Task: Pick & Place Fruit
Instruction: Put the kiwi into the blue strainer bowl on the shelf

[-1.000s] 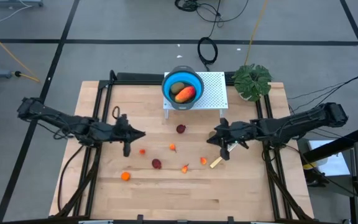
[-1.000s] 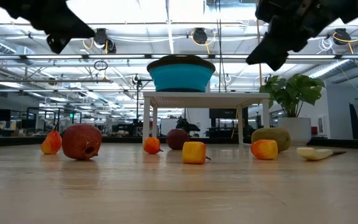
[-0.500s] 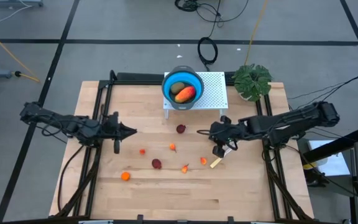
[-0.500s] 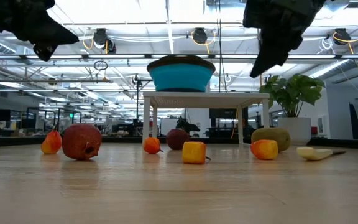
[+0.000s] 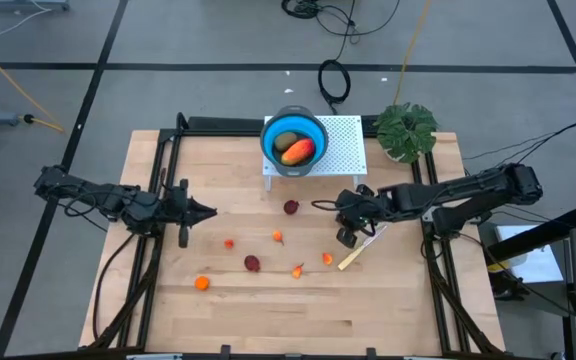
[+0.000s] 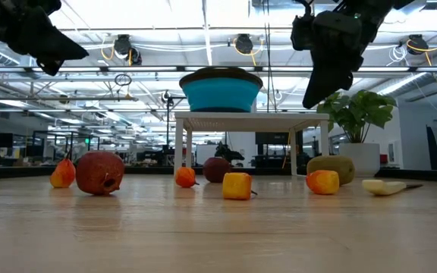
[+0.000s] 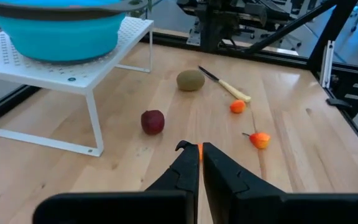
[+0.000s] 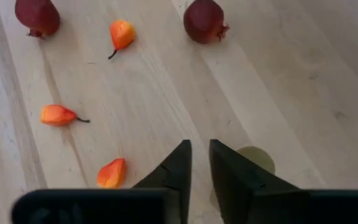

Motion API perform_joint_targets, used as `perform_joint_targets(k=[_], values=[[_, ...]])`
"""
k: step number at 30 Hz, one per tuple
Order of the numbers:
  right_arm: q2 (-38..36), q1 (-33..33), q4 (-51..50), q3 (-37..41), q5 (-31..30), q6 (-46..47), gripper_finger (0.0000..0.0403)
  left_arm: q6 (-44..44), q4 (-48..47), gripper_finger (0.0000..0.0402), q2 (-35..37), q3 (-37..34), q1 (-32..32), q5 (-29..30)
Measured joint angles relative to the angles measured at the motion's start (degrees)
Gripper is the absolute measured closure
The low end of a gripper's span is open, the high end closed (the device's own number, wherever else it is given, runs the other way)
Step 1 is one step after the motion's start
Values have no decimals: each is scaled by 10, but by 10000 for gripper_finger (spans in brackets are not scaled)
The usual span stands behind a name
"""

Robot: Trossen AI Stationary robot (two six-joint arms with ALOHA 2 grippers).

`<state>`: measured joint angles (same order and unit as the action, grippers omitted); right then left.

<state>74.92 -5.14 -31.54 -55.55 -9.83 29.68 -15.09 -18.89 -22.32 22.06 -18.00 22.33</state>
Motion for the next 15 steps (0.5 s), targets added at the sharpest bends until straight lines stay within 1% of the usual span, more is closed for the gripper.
perform_joint_targets(k=[3,7,12,15], values=[[0,6,0,0,26,13,312,3,-4,382,0,0,0,0],[0,13,-1,0,26,61,264,11,-7,382,0,0,0,0],[0,18,-5,0,27,53,211,20,-7,382,0,0,0,0],[0,25,-7,0,26,48,189,21,-7,382,0,0,0,0]])
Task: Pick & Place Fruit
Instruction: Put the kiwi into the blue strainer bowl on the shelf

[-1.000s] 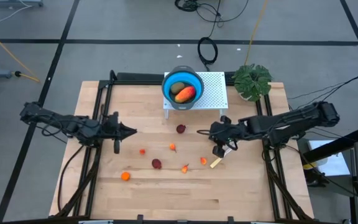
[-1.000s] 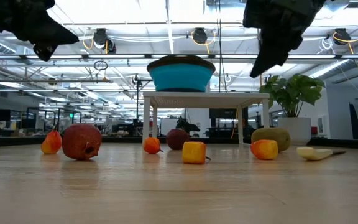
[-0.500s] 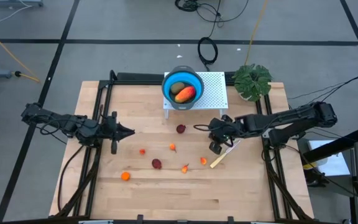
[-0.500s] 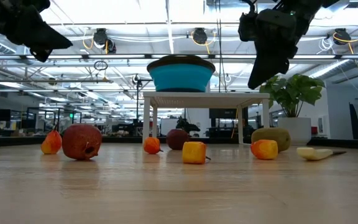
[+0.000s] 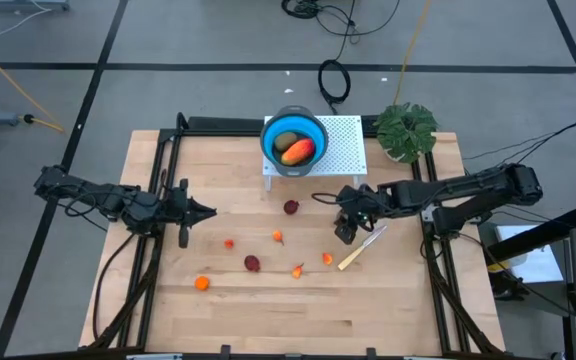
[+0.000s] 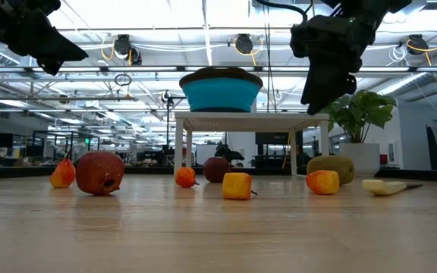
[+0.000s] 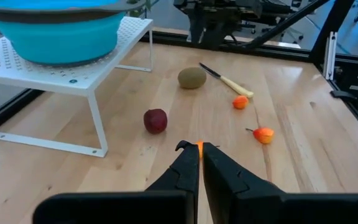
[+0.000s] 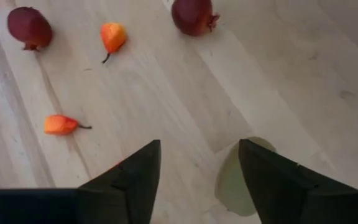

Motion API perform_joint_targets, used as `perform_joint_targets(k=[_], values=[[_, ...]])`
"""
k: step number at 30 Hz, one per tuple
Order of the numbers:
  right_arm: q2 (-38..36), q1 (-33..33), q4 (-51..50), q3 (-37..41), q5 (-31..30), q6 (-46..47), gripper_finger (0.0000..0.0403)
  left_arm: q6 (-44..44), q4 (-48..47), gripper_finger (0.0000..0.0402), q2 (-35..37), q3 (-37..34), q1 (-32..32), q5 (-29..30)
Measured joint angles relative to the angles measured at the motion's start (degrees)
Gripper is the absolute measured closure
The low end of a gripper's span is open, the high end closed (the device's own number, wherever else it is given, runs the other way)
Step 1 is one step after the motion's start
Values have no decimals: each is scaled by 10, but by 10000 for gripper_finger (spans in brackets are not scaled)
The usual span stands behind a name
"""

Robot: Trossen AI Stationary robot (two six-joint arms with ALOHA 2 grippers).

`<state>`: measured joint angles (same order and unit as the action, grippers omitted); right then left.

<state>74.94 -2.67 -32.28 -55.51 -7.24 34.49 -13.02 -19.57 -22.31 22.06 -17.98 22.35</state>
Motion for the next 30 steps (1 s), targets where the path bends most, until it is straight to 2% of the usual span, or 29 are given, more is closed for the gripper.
perform_joint_targets(k=[6,12,20,30], values=[[0,0,4,0,0,-13,170,0,0,382,0,0,0,0],[0,1,7,0,0,-37,174,-1,0,382,0,0,0,0],[0,1,7,0,-1,-23,183,-2,1,382,0,0,0,0],[0,1,7,0,-3,-7,173,-2,1,382,0,0,0,1]])
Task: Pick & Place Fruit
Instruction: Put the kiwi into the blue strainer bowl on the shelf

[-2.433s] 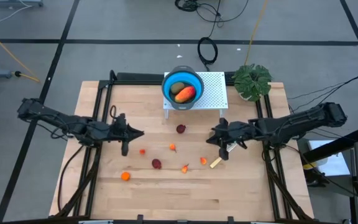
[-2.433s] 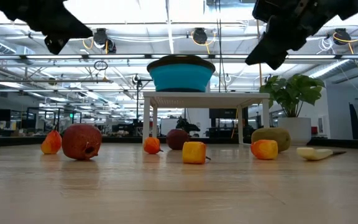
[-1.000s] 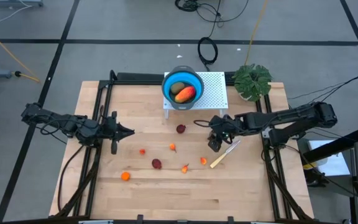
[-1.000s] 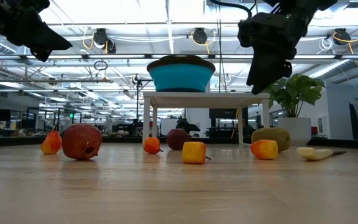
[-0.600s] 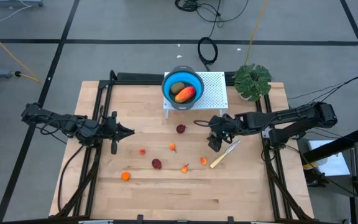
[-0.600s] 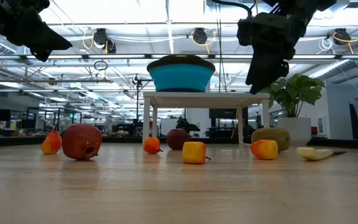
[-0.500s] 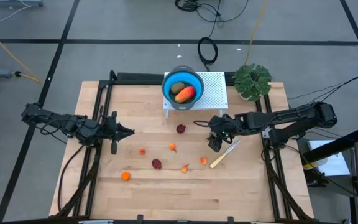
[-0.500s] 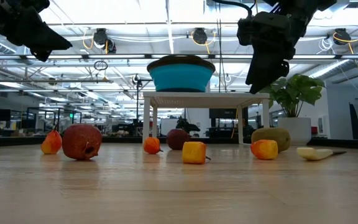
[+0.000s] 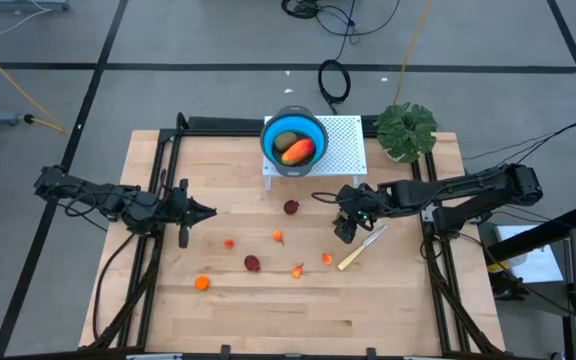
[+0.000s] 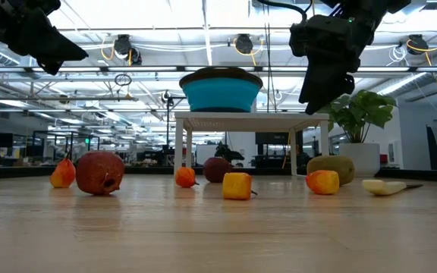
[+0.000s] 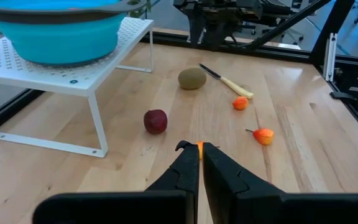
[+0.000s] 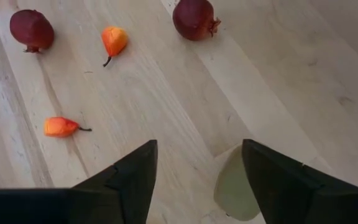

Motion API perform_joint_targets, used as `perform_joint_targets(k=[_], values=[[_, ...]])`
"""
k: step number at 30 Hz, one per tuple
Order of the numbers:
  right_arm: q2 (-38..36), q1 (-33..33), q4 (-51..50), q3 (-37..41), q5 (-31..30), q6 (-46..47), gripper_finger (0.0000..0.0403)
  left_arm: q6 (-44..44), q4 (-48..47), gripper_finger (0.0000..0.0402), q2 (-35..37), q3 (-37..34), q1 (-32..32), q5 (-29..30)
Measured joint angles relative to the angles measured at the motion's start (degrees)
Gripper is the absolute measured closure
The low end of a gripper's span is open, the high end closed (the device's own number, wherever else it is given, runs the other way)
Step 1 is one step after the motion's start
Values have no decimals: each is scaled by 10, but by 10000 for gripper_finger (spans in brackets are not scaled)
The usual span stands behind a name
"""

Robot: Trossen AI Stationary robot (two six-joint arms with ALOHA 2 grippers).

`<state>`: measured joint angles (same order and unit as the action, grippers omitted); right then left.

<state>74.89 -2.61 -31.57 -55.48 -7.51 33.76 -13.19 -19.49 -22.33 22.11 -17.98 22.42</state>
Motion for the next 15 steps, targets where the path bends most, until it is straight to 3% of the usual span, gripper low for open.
perform_joint_targets(k=[5,9,15], values=[[0,0,-7,0,-4,1,145,-1,0,382,0,0,0,0],[0,0,-27,0,-33,19,102,-2,0,382,0,0,0,0],[0,0,-39,4,-30,29,45,-2,0,382,0,0,0,0]])
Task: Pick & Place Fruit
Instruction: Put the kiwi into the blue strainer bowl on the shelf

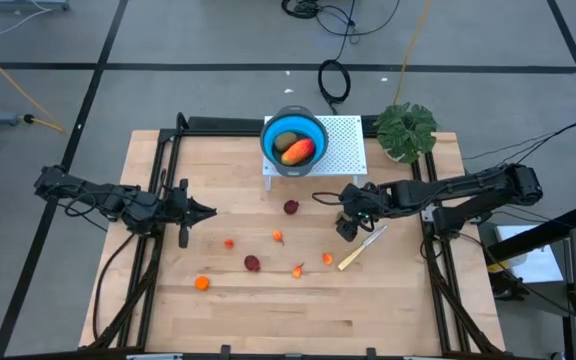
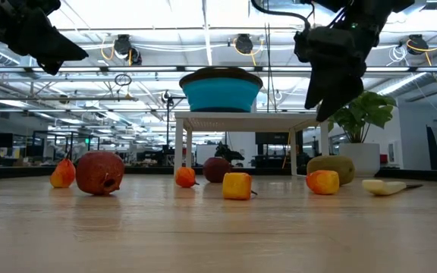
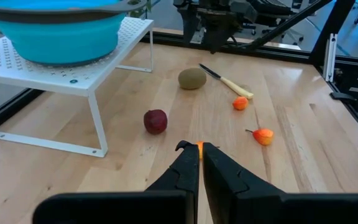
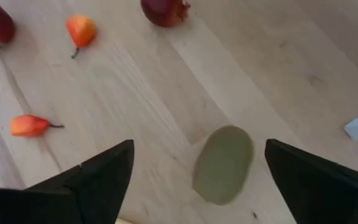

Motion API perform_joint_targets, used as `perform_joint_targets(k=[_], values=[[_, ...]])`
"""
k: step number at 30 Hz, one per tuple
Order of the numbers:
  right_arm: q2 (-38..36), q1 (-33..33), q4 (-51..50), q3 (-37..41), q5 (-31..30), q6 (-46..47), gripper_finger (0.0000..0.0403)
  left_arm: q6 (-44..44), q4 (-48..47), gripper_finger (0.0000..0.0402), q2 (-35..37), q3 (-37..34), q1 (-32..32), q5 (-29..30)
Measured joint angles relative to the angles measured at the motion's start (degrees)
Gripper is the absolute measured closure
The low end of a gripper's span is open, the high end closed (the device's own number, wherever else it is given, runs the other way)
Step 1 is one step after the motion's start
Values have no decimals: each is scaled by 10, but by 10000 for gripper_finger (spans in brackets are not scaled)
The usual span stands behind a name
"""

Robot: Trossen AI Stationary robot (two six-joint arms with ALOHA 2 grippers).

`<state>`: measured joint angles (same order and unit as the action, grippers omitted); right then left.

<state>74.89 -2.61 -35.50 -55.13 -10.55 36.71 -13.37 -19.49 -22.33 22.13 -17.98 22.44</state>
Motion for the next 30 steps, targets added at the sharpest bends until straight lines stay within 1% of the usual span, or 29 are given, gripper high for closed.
perform_joint_targets(k=[5,11,16,24,30], values=[[0,-1,8,3,1,2,29,0,0,382,0,0,0,0],[0,-1,9,3,1,1,28,-2,0,382,0,0,0,0],[0,-1,-11,3,-3,1,28,-3,0,382,0,0,0,0],[0,0,-21,7,-62,1,28,-3,0,382,0,0,0,0],[0,0,-7,49,-59,15,28,-4,0,382,0,0,0,0]])
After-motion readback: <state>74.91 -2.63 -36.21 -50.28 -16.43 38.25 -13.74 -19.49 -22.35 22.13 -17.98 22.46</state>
